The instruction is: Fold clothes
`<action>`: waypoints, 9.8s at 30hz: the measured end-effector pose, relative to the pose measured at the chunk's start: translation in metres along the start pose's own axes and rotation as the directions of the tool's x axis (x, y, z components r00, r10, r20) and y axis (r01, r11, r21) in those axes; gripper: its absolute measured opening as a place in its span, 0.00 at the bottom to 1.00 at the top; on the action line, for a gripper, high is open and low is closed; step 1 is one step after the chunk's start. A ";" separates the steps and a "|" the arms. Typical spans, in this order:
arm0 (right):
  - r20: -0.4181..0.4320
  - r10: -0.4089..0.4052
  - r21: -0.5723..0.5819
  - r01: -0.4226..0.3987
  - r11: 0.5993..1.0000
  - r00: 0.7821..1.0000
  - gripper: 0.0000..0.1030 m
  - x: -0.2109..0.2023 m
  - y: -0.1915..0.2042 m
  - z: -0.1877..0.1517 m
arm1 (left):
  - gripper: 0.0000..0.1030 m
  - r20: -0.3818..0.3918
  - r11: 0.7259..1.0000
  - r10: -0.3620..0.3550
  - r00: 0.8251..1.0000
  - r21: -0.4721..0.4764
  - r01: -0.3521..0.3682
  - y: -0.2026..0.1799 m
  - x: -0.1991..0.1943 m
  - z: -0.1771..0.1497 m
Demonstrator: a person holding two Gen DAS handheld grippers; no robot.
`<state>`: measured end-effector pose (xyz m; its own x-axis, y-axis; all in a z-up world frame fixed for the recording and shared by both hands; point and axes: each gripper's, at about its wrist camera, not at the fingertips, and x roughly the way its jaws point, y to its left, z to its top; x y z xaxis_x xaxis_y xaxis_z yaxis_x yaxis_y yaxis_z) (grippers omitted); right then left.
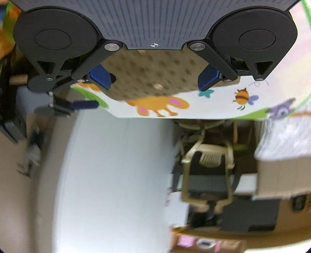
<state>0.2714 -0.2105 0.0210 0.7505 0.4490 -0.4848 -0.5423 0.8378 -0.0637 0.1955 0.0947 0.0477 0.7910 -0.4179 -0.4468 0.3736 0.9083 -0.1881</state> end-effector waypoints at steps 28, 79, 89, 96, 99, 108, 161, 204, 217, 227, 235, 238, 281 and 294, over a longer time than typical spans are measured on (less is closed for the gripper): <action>-0.061 0.124 0.278 -0.102 0.955 0.990 0.07 0.008 -0.057 -0.029 | 0.20 -0.130 0.961 -0.067 0.989 -0.274 0.029 0.060 0.004 -0.027; -0.097 0.207 0.091 -0.198 0.976 0.974 0.96 -0.030 0.027 -0.093 | 0.94 0.048 0.794 -0.346 0.937 -0.517 0.320 0.072 -0.048 -0.056; -0.117 0.205 0.087 -0.195 0.977 0.972 1.00 -0.028 0.026 -0.093 | 0.91 -0.168 0.939 -0.120 0.978 -0.340 0.057 0.052 -0.035 -0.076; -0.138 0.218 0.127 -0.201 0.971 0.966 1.00 -0.027 0.023 -0.092 | 0.92 -0.075 0.932 -0.146 0.986 -0.345 0.112 0.056 -0.055 -0.056; -0.146 0.216 0.121 -0.199 0.973 0.965 1.00 -0.027 0.023 -0.090 | 0.93 -0.015 0.924 -0.224 0.974 -0.322 0.208 0.045 -0.049 -0.042; -0.016 -0.085 0.096 0.086 0.992 0.996 1.00 -0.015 -0.017 -0.027 | 0.93 -0.094 0.952 -0.121 0.988 -0.291 0.089 0.030 0.013 -0.036; -0.200 0.295 0.539 -0.146 0.829 0.934 1.00 0.074 -0.081 -0.030 | 0.95 -0.148 0.839 -0.213 0.966 -0.534 0.103 0.111 0.026 -0.052; -0.027 0.217 -0.143 -0.219 0.965 0.976 1.00 -0.024 0.086 -0.049 | 0.70 -0.179 0.887 0.135 0.975 -0.417 -0.199 0.058 -0.082 -0.111; -0.054 0.312 -0.434 -0.304 0.848 0.949 1.00 -0.031 0.161 -0.070 | 0.42 -0.096 0.845 -0.007 0.995 -0.533 -0.046 0.049 -0.079 -0.103; -0.138 0.248 -0.299 -0.279 0.912 0.959 0.94 0.022 0.167 -0.050 | 0.52 -0.124 0.846 0.008 0.992 -0.528 -0.073 0.046 -0.070 -0.102; -0.145 0.276 -0.161 -0.298 0.941 0.950 0.90 0.028 0.142 -0.045 | 0.69 -0.127 0.882 0.048 0.991 -0.460 -0.102 0.035 -0.078 -0.098; -0.141 0.277 -0.155 -0.297 0.942 0.951 0.90 0.026 0.141 -0.045 | 0.73 -0.129 0.886 0.063 0.990 -0.449 -0.115 0.034 -0.083 -0.097; 0.013 0.186 -0.486 -0.156 0.860 0.982 0.63 0.012 0.172 -0.047 | 0.83 -0.056 0.628 -0.156 0.986 -0.776 0.055 0.107 -0.012 -0.087; 0.059 0.155 -0.670 -0.076 0.739 0.986 0.27 0.018 0.201 -0.071 | 0.23 -0.092 0.711 -0.101 0.991 -0.704 0.007 0.098 -0.021 -0.081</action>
<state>0.1488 -0.0561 -0.0619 0.6785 0.5906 -0.4369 -0.7105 0.3764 -0.5946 0.1764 0.1943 -0.0326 0.7010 -0.5045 -0.5040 -0.0696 0.6550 -0.7524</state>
